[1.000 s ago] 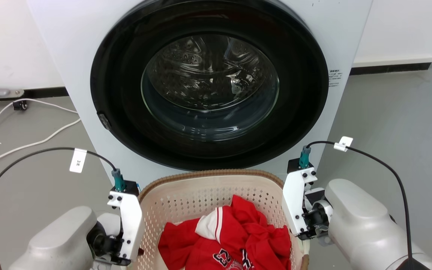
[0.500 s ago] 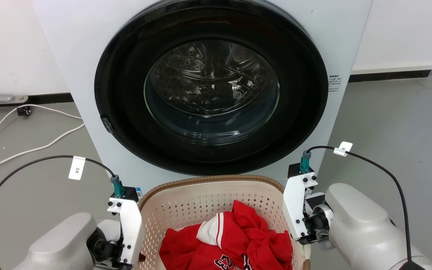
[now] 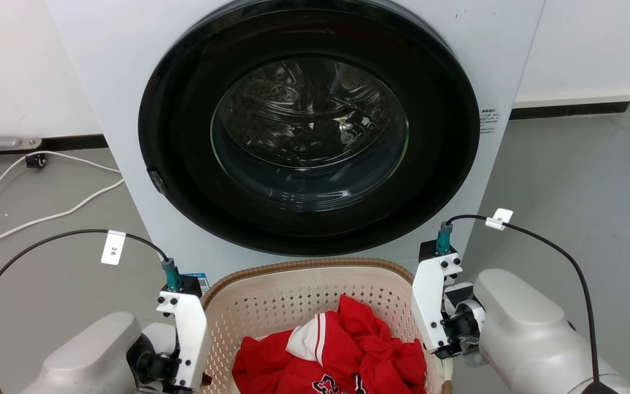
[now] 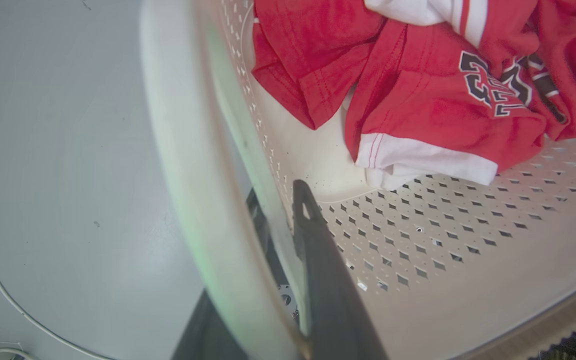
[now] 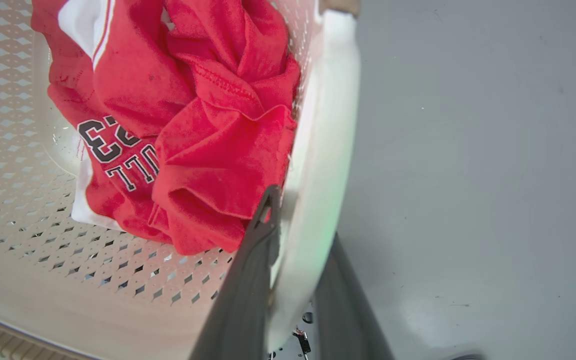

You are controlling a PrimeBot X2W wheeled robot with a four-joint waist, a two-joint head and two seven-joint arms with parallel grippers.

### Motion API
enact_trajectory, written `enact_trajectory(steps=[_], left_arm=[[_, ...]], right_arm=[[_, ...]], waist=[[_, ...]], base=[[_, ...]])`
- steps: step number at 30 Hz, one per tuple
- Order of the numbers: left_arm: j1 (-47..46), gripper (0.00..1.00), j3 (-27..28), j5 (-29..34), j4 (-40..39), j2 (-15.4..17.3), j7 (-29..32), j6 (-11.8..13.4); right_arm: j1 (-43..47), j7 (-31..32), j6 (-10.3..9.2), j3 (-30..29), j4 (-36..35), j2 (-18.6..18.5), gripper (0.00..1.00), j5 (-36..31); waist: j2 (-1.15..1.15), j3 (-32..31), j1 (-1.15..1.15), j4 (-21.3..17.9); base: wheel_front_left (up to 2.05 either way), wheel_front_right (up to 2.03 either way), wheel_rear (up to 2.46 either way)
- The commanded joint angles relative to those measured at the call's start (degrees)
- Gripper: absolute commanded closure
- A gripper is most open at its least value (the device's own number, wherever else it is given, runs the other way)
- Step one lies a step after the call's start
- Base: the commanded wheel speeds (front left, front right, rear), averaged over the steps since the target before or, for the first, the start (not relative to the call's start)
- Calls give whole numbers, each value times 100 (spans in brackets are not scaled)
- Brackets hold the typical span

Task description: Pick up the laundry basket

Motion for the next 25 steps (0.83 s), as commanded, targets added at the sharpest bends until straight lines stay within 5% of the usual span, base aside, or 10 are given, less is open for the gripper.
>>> enact_trajectory(steps=[1, 25], left_arm=[[-49, 100, -43, 11, -21, 0, 58, -71], [-238, 100, -202, -98, 25, 16, 28, -71]], right_arm=[[-59, -44, 4, 27, -31, -29, 100, 10], [-140, -64, 10, 232, 4, -27, 100, 215]], waist=[[0, 2, 0, 3], [0, 52, 0, 50]], base=[[0, 0, 0], [0, 0, 0]])
